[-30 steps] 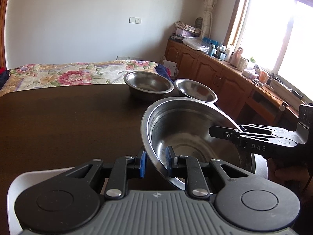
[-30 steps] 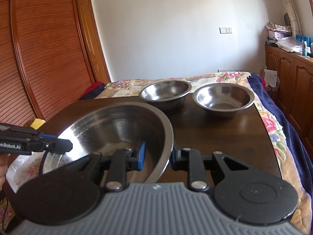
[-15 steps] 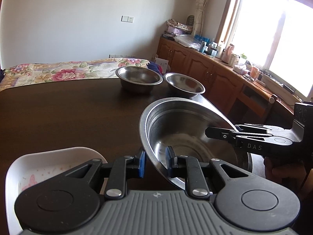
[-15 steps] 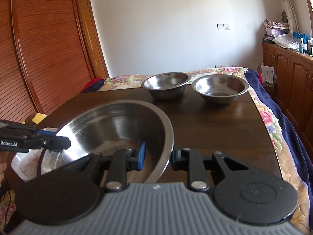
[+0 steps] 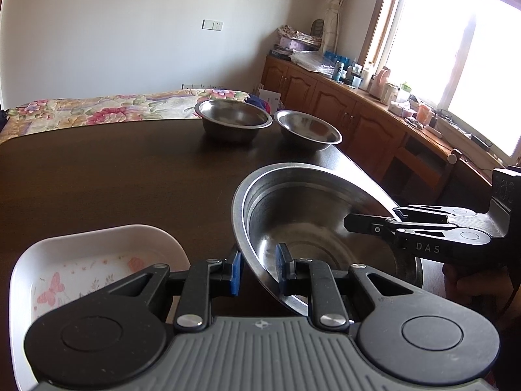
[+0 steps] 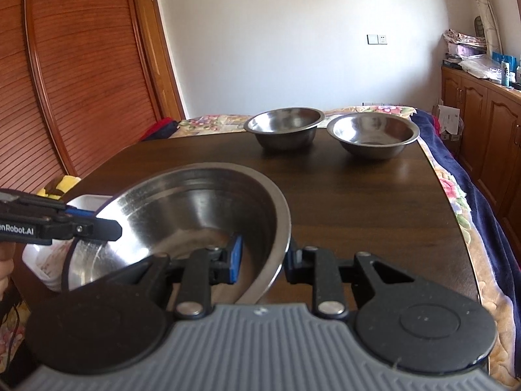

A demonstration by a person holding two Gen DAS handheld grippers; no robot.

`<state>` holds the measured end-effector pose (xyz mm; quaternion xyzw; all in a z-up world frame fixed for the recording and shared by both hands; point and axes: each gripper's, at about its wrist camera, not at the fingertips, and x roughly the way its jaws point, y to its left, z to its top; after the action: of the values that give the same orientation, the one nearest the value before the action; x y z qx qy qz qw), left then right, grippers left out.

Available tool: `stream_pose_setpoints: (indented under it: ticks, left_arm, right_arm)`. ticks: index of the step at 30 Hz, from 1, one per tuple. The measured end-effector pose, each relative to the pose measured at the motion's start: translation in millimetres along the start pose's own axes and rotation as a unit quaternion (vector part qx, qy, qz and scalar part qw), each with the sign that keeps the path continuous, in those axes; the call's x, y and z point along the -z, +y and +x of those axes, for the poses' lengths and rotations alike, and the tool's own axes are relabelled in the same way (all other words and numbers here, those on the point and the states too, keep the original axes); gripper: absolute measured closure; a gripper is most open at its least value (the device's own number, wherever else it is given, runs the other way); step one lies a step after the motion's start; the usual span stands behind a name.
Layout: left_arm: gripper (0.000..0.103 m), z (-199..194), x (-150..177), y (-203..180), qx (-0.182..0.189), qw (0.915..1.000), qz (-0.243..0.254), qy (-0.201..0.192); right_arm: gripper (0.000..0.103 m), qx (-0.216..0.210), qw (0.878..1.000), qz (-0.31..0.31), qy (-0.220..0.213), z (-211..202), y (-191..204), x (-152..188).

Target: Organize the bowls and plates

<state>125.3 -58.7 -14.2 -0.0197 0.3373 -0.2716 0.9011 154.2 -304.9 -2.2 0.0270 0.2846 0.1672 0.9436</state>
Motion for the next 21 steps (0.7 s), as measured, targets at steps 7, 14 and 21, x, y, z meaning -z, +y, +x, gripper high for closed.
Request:
stream_pose_setpoints:
  ticks: [7,14,21]
  left_arm:
    - [0.082,2,4,1,0.002,1.0000,-0.001,0.008]
    - [0.081,6,3,3,0.003,0.9999,-0.002,0.014]
    - [0.072,4,-2,10,-0.007,0.9999,-0.010,0.004]
  right_arm:
    - [0.074,-0.004,1.000,-0.002,0.010,-1,0,6]
    - [0.073,-0.009,1.000,-0.004,0.011,0,1,5]
    - [0.055,-0.003,1.000,-0.013,0.001,-3,-6,-5]
